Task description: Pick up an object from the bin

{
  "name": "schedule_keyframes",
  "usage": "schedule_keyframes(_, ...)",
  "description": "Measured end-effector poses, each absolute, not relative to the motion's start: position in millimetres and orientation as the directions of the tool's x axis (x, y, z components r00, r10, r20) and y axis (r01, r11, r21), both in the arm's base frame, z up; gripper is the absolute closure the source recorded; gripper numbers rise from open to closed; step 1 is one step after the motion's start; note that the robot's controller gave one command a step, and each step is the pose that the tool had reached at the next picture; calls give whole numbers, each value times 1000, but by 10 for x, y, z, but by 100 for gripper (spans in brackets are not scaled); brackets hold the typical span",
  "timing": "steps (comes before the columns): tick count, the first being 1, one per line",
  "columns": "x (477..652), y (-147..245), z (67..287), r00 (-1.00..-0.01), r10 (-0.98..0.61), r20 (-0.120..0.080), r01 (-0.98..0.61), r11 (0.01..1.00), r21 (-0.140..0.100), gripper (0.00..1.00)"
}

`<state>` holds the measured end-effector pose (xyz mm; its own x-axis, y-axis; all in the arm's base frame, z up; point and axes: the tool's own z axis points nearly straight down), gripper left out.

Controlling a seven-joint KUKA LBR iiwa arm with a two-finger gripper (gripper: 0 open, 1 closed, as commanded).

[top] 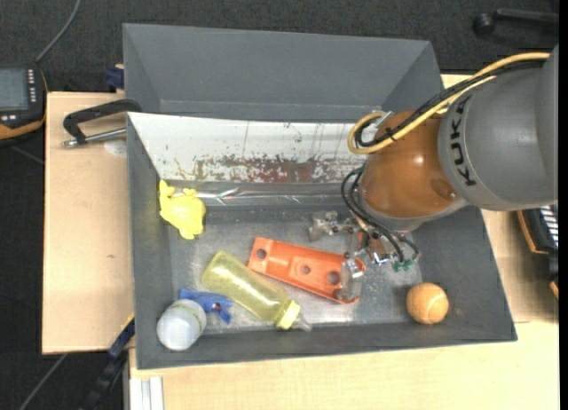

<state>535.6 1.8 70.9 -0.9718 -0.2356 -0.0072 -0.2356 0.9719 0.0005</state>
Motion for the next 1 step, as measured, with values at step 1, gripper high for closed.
schedule_keyframes(1, 5066, 547, 714, -909, -417, -13, -417, 909, 2, 100)
